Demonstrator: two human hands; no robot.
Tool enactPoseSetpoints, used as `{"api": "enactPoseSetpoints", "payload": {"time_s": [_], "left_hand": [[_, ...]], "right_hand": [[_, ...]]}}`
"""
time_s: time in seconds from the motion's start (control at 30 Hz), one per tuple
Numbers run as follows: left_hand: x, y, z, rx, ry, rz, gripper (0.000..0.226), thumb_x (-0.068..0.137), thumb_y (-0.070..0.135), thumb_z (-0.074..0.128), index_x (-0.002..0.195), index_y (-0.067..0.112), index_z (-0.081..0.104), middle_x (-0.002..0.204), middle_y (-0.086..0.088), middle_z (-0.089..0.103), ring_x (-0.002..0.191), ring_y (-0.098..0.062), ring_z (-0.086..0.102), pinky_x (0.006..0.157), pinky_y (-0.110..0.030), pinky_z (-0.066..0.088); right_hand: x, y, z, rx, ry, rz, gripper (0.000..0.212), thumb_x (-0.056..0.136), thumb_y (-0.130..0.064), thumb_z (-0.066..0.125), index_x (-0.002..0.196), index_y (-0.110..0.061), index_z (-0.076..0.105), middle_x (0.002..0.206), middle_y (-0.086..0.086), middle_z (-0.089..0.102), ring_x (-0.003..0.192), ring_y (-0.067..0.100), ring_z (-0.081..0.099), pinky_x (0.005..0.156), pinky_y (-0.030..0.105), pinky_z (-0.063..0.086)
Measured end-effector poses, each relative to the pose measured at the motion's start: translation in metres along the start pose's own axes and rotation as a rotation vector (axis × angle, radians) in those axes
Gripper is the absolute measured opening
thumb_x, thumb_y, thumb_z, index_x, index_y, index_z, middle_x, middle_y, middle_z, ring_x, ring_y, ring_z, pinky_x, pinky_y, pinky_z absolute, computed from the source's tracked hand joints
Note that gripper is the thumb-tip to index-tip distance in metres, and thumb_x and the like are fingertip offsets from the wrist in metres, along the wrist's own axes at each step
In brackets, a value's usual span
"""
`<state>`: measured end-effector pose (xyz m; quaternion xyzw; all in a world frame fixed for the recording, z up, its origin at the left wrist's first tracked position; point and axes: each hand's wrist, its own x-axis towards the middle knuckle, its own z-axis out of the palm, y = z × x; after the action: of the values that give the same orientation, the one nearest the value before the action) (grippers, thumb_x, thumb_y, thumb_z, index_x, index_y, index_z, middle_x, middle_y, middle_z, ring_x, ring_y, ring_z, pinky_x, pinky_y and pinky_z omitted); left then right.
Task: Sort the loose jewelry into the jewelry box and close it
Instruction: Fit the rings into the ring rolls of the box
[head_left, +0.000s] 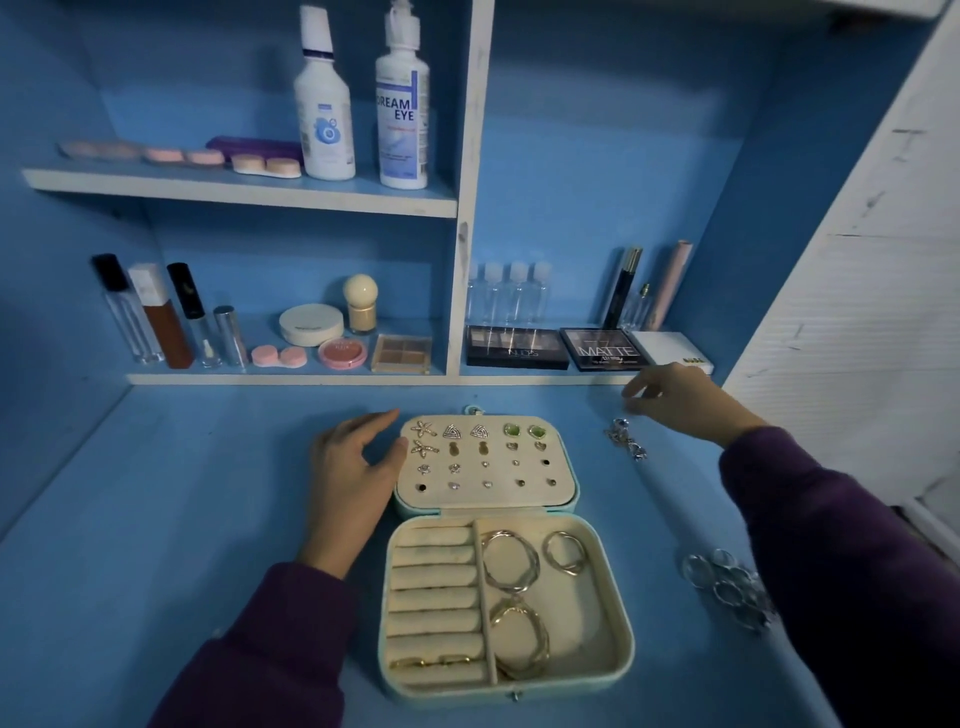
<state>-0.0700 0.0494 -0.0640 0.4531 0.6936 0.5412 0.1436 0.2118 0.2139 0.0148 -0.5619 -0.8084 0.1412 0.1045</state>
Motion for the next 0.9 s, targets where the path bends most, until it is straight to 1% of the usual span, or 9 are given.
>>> {"api": "enactPoseSetpoints", "payload": {"time_s": [0.07,0.13,0.27,0.37,0.53,0.63,0.73,0.83,0.9], "left_hand": [[0.0,0.001,-0.001,-0.001,0.001,0.007,0.032,0.085,0.01,0.068,0.117,0.017,0.068,0.117,0.006,0.06,0.119,-0.02,0.052,0.1,-0.035,0.042],[0.0,0.001,-0.001,0.008,-0.002,0.005,0.032,0.085,0.012,0.068,0.117,0.02,0.067,0.116,0.01,0.058,0.119,-0.02,0.051,0.1,-0.037,0.042],[-0.001,0.002,-0.001,0.009,0.012,0.003,0.032,0.085,0.012,0.069,0.115,0.021,0.068,0.113,0.012,0.057,0.119,-0.021,0.05,0.1,-0.039,0.042],[0.0,0.001,-0.001,0.007,0.007,0.004,0.033,0.084,0.013,0.069,0.116,0.022,0.067,0.114,0.011,0.058,0.119,-0.021,0.05,0.1,-0.041,0.043],[-0.001,0.003,-0.002,0.007,-0.002,-0.004,0.035,0.085,0.012,0.069,0.118,0.023,0.066,0.117,0.01,0.057,0.12,-0.021,0.05,0.102,-0.044,0.042],[-0.002,0.005,-0.003,0.003,-0.009,-0.009,0.037,0.085,0.014,0.069,0.119,0.026,0.065,0.118,0.01,0.057,0.121,-0.022,0.049,0.102,-0.045,0.042],[-0.002,0.012,-0.004,-0.052,-0.036,-0.029,0.035,0.087,0.02,0.067,0.118,0.034,0.061,0.123,0.008,0.057,0.123,-0.021,0.047,0.102,-0.042,0.041],[-0.003,0.03,-0.007,-0.087,-0.046,-0.012,0.03,0.089,0.019,0.064,0.109,0.04,0.059,0.112,0.018,0.054,0.12,-0.02,0.045,0.102,-0.038,0.039],[-0.004,0.05,-0.008,-0.104,-0.102,0.027,0.029,0.089,0.019,0.064,0.104,0.043,0.059,0.108,0.026,0.052,0.118,-0.013,0.046,0.101,-0.033,0.039]], "right_hand": [[0.002,0.007,0.004,-0.019,-0.048,0.038,0.02,0.087,-0.024,0.065,0.103,-0.014,0.069,0.097,0.006,0.063,0.084,0.018,0.054,0.078,0.026,0.041],[0.002,0.009,0.01,0.007,-0.043,0.059,0.022,0.087,-0.025,0.064,0.105,-0.014,0.07,0.093,0.005,0.061,0.084,0.018,0.053,0.077,0.024,0.038],[0.004,0.014,0.022,0.042,0.016,0.055,0.012,0.085,-0.018,0.066,0.093,-0.015,0.074,0.097,0.006,0.069,0.089,0.02,0.059,0.082,0.029,0.046],[0.006,0.015,0.025,0.068,0.034,0.064,0.004,0.08,-0.015,0.071,0.077,-0.017,0.072,0.087,0.004,0.07,0.083,0.019,0.06,0.075,0.03,0.047],[0.006,0.016,0.023,0.126,0.012,0.087,0.006,0.079,-0.014,0.072,0.079,-0.009,0.069,0.077,0.0,0.063,0.075,0.015,0.054,0.062,0.022,0.039],[0.001,0.015,0.021,0.257,0.042,0.089,0.015,0.079,-0.005,0.069,0.069,-0.014,0.061,0.07,-0.003,0.06,0.07,0.016,0.053,0.058,0.018,0.04],[-0.008,0.007,0.011,0.446,0.081,0.076,0.017,0.079,0.002,0.063,0.069,-0.011,0.059,0.07,0.005,0.063,0.065,0.017,0.054,0.059,0.024,0.046],[-0.018,-0.01,-0.008,0.627,0.113,0.021,0.013,0.08,0.001,0.064,0.073,-0.008,0.059,0.072,0.006,0.063,0.068,0.016,0.056,0.062,0.026,0.047],[-0.024,-0.023,-0.023,0.726,0.106,-0.028,0.013,0.082,0.0,0.065,0.075,-0.009,0.058,0.07,0.004,0.063,0.068,0.015,0.058,0.062,0.026,0.047]]}}
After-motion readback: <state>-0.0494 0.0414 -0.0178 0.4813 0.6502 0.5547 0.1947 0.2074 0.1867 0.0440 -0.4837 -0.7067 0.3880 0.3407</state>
